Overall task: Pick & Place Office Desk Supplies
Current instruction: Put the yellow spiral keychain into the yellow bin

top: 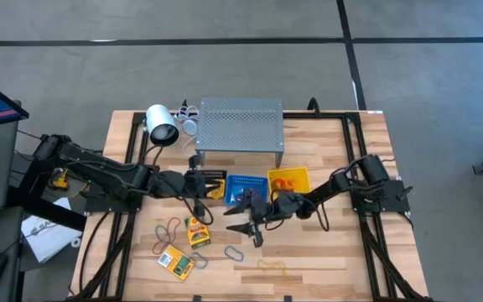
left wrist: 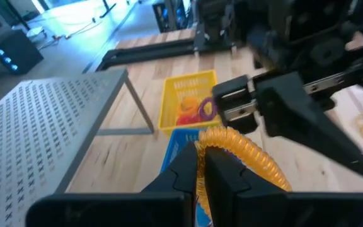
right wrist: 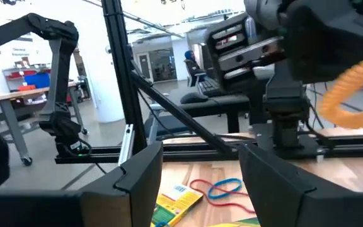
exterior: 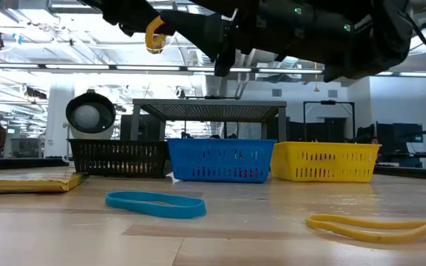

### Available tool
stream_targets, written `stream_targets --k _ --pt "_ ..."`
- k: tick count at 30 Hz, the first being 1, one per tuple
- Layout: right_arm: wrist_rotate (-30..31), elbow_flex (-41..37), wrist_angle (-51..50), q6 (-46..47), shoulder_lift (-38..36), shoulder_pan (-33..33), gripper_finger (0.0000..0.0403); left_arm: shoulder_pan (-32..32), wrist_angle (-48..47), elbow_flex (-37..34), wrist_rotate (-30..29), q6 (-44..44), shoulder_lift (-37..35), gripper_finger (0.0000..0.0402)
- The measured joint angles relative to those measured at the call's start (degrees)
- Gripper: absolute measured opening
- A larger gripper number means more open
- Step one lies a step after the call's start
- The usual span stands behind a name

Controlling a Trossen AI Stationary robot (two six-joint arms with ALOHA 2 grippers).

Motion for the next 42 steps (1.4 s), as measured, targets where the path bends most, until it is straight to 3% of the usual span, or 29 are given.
stream_targets --k 13,28,42 --pt "0.6 1.4 0.7 -2.1 -0.2 -4.4 0.0205 0.0 3.1 0.0 2.4 0.1 0.0 0.0009" --pt "0.6 4.9 -4.6 -4.1 -0.3 -5.1 0.0205 0.0 4.4 0.0 2.4 0.1 0.0 0.0009" --pt "2.2 4.9 -2.4 -4.8 -0.3 -5.5 0.0205 0.0 3.9 0.0 2.4 0.0 0.0 0.0008"
